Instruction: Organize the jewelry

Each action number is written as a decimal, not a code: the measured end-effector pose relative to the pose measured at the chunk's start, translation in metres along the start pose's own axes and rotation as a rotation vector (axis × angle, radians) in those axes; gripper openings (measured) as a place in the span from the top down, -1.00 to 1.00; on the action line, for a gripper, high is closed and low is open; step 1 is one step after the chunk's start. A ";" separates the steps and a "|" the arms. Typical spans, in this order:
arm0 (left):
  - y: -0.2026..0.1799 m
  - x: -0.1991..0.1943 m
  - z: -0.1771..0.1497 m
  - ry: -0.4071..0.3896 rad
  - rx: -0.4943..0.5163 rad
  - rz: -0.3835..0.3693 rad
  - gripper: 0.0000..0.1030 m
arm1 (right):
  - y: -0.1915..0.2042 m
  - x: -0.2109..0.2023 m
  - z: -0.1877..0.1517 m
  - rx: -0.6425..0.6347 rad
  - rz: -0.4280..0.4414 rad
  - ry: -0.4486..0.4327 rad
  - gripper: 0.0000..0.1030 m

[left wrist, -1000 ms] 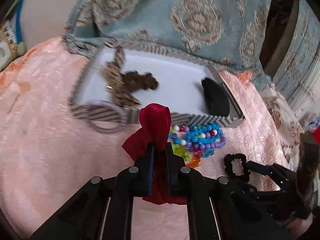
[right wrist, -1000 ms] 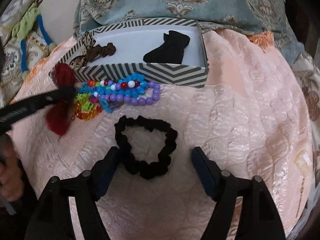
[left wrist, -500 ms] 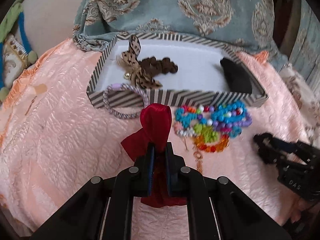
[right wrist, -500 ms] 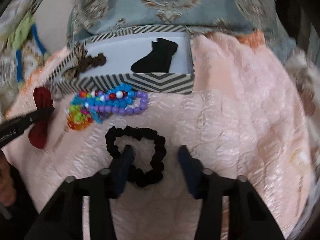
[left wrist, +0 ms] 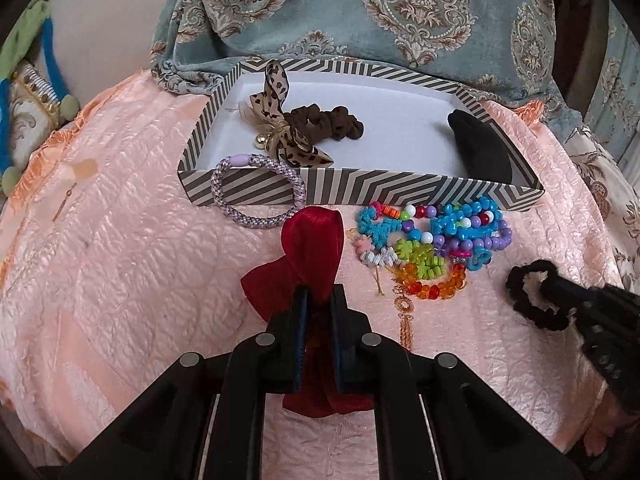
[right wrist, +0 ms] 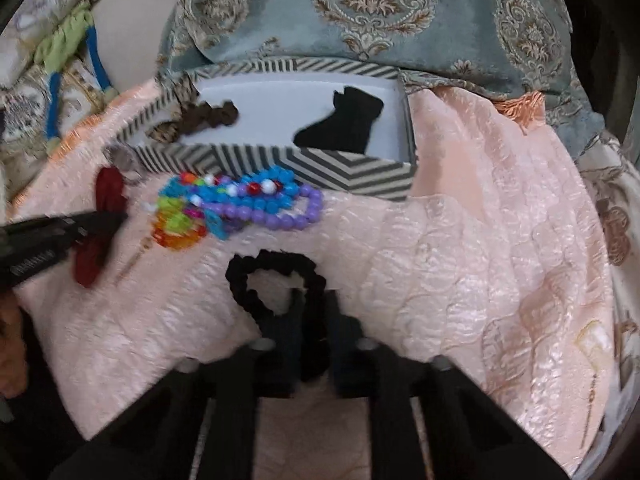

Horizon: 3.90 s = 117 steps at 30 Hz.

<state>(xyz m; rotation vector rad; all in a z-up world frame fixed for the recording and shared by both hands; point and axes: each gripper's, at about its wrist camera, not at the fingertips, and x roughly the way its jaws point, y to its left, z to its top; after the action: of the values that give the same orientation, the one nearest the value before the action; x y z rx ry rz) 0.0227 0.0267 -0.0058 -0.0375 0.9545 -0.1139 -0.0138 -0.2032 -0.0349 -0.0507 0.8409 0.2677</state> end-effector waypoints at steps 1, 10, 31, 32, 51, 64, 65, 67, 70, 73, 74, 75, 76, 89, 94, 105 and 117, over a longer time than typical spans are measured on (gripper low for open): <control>0.000 0.000 0.000 0.000 0.002 0.001 1.00 | 0.000 -0.005 0.001 0.005 0.010 -0.026 0.85; -0.002 0.002 -0.001 -0.003 0.012 0.014 1.00 | 0.000 -0.030 0.008 0.033 0.043 -0.150 0.86; -0.004 0.002 -0.003 -0.017 0.030 0.034 1.00 | 0.011 -0.028 0.005 -0.018 0.017 -0.139 0.86; -0.004 0.002 -0.003 -0.017 0.030 0.035 1.00 | 0.011 -0.028 0.005 -0.019 0.015 -0.138 0.86; -0.004 0.002 -0.003 -0.018 0.036 0.039 1.00 | 0.014 -0.029 0.004 -0.040 -0.002 -0.137 0.86; -0.004 0.002 -0.003 -0.018 0.035 0.040 1.00 | 0.012 -0.030 0.003 -0.038 -0.006 -0.138 0.86; -0.004 0.002 -0.003 -0.018 0.035 0.040 1.00 | 0.012 -0.029 0.003 -0.038 -0.006 -0.137 0.86; -0.004 0.002 -0.003 -0.018 0.035 0.040 1.00 | 0.012 -0.029 0.003 -0.039 -0.007 -0.136 0.86; -0.004 0.002 -0.003 -0.018 0.036 0.041 1.00 | 0.012 -0.030 0.003 -0.043 -0.009 -0.137 0.86; -0.005 0.002 -0.003 -0.018 0.035 0.041 1.00 | 0.013 -0.029 0.003 -0.045 -0.007 -0.136 0.86; -0.005 0.002 -0.003 -0.018 0.035 0.041 1.00 | 0.013 -0.029 0.003 -0.045 -0.008 -0.136 0.86; -0.004 0.002 -0.003 -0.019 0.035 0.041 1.00 | 0.013 -0.029 0.003 -0.047 -0.009 -0.136 0.86; -0.004 0.002 -0.003 -0.019 0.036 0.041 1.00 | 0.014 -0.029 0.003 -0.048 -0.009 -0.137 0.86; -0.004 0.001 -0.003 -0.019 0.034 0.040 1.00 | 0.015 -0.028 0.002 -0.057 -0.007 -0.132 0.86; 0.003 -0.006 0.000 -0.026 0.008 0.008 1.00 | 0.013 -0.027 0.006 -0.048 0.001 -0.136 0.86; 0.008 -0.046 0.039 -0.126 -0.010 -0.089 1.00 | 0.009 -0.037 0.063 -0.058 0.030 -0.196 0.86; -0.007 0.017 0.154 -0.171 0.008 -0.212 1.00 | 0.004 0.046 0.145 -0.019 0.113 -0.125 0.86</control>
<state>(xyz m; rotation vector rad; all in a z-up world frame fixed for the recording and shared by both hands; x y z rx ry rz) 0.1578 0.0151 0.0697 -0.1391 0.7768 -0.3060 0.1200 -0.1679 0.0278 -0.0040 0.7180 0.3814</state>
